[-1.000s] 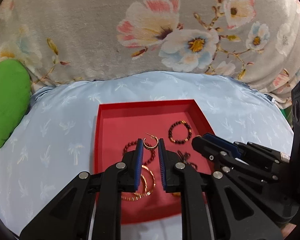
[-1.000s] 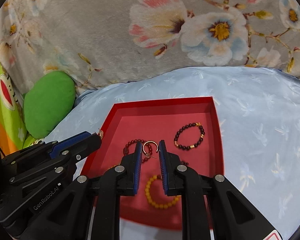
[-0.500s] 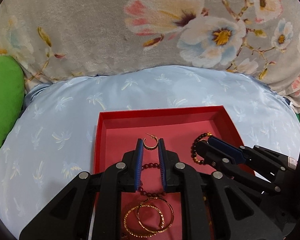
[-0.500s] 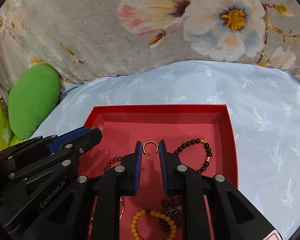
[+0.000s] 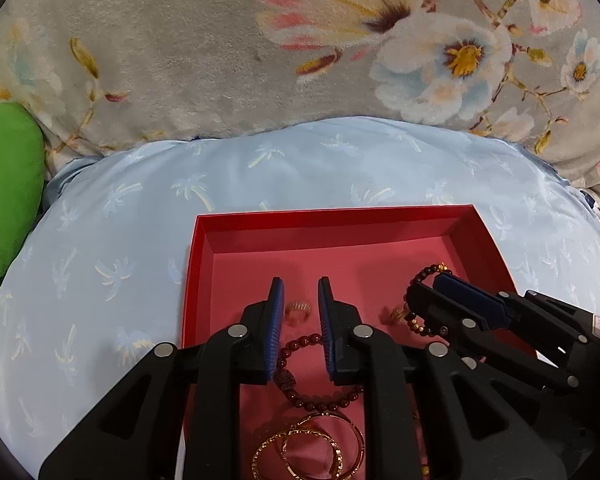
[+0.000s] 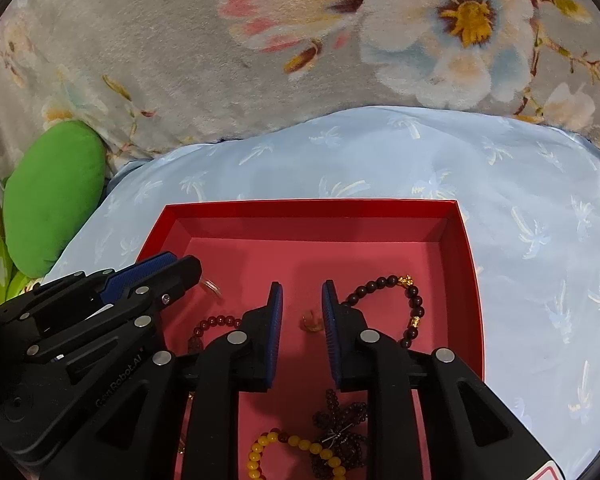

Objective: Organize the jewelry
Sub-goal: 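Carry the earring into the tray and open the right gripper while the left moves over the tray, then withdraw both grippers from the tray back to the yellow glass bead bracelet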

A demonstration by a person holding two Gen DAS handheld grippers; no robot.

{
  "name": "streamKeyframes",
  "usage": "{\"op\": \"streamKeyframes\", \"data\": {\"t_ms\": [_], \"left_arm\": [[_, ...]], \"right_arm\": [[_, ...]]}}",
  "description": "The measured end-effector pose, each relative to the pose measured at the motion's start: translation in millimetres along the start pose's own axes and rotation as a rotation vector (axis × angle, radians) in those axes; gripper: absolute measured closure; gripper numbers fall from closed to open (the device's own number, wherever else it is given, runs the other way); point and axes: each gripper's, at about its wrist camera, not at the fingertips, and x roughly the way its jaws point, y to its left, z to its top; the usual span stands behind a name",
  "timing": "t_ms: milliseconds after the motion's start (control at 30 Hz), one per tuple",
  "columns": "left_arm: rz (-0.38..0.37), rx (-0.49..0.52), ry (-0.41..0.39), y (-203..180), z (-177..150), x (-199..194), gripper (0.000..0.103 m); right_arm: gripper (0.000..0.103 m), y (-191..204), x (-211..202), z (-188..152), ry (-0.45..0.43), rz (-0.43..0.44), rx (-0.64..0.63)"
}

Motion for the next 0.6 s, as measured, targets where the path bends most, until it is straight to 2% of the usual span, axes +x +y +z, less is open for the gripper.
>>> {"op": "streamKeyframes", "data": {"t_ms": [267,600], "left_arm": [[0.002,-0.003,-0.007,-2,-4,-10,0.082],[-0.004,0.021,-0.042,-14,-31,-61,0.082]], "right_arm": [[0.081,2,-13,-5,-0.02,-0.007,-0.002],[0.081,9,-67,-34,-0.063,0.012,0.002]]}}
